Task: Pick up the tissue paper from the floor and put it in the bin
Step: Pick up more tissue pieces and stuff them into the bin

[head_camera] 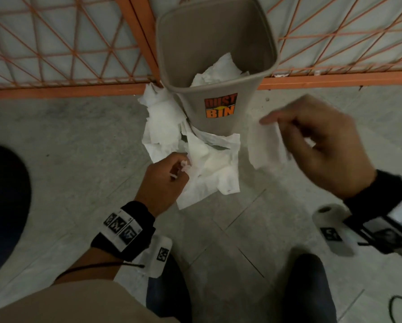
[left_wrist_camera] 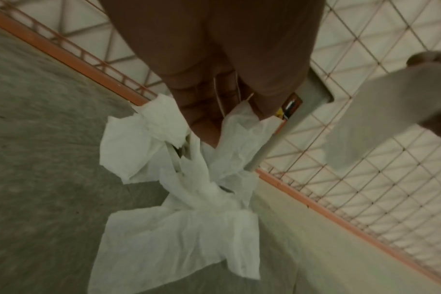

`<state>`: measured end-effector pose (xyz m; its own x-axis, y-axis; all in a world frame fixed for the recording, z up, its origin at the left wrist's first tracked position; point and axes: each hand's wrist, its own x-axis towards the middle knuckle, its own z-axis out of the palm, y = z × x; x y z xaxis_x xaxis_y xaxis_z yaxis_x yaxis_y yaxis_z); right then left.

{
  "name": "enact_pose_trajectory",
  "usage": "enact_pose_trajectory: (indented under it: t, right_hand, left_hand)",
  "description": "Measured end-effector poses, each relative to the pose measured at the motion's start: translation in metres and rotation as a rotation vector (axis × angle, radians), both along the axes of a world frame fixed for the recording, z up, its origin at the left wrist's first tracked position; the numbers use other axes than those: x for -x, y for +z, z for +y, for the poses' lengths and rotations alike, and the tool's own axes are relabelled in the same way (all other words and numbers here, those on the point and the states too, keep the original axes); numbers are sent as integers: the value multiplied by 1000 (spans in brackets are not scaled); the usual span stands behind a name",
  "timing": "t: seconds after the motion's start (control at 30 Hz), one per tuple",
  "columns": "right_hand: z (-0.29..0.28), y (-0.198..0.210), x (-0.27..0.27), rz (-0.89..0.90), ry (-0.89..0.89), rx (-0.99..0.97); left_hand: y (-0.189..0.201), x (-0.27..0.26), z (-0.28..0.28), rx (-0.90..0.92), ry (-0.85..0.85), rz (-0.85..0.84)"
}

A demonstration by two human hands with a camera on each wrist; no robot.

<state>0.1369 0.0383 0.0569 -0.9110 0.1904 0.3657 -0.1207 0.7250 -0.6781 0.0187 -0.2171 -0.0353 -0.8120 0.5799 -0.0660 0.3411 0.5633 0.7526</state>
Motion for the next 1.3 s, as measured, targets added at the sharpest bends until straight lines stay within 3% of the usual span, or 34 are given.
enact_pose_trajectory:
  t: [0.1, 0.17, 0.27, 0.37, 0.6, 0.8, 0.9, 1.0, 1.07, 1.17, 1.3]
  right_hand:
    - [5, 59, 37, 185, 14, -36]
    - [14, 82, 68, 210, 13, -21]
    - [26, 94, 112, 207, -56, -115]
    - [19, 87, 139, 227, 10, -268]
    - [18, 28, 128, -282, 142, -520]
    - [-1, 4, 69, 32, 36, -504]
    - [-4, -22, 47, 5, 126, -444]
    - [-5, -59, 34, -206, 222, -351]
    - [-8, -84, 30, -410, 217, -275]
    - [-15, -118, 32, -693, 200, -250]
    - [-30, -157, 40, -780, 299, -375]
  left_hand:
    - [19, -2, -14, -36, 54, -38]
    - [31, -3, -19, -70, 45, 1]
    - [54, -5, -22, -98, 49, 53]
    - [78, -8, -21, -153, 27, 77]
    - [135, 16, 8, -281, 7, 176]
    - [161, 69, 72, -366, 48, 361]
    - [154, 98, 105, -177, -2, 407]
    - [138, 107, 117, 57, -110, 318]
    - [134, 100, 111, -48, -70, 324]
    - [131, 84, 90, -286, -8, 467]
    - [104, 54, 49, -311, 12, 579]
